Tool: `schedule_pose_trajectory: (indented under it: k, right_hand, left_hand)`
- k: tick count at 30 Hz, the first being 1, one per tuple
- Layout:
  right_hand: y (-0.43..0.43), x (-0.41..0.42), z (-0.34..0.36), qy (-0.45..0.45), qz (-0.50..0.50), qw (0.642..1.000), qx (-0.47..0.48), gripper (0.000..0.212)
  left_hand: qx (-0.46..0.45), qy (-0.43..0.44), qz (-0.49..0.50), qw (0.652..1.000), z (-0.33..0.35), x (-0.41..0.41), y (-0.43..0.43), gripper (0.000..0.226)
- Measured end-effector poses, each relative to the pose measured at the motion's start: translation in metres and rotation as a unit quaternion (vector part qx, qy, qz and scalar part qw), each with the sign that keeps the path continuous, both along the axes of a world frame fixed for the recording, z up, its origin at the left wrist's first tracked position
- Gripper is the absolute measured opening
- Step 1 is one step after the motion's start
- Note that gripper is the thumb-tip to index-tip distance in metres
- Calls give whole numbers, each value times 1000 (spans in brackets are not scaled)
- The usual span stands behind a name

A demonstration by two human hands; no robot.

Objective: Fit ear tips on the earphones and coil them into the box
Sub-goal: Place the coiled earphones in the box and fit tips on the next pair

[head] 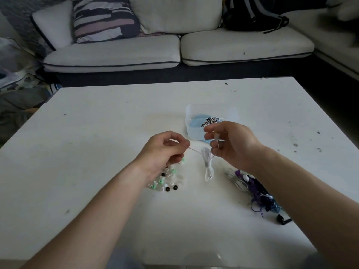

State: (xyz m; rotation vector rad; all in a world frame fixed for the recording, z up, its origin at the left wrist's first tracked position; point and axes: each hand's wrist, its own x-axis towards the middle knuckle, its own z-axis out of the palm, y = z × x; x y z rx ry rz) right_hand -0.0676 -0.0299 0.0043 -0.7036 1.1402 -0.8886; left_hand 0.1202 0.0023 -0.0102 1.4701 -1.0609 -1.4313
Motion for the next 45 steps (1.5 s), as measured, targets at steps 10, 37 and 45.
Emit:
schedule_pose_trajectory:
  k: [10, 37, 45]
  right_hand:
    - [10, 20, -12, 136, 128, 968, -169, 18]
    - [-8, 3, -20, 56, 80, 994, -41, 10]
    - [-8, 3, -19, 61, 86, 993, -44, 13]
  left_hand:
    - [38, 110, 56, 992, -2, 1, -4, 16]
    - [4, -483, -59, 874, -67, -4, -26, 9]
    - [-14, -403, 13, 915, -36, 8, -26, 8]
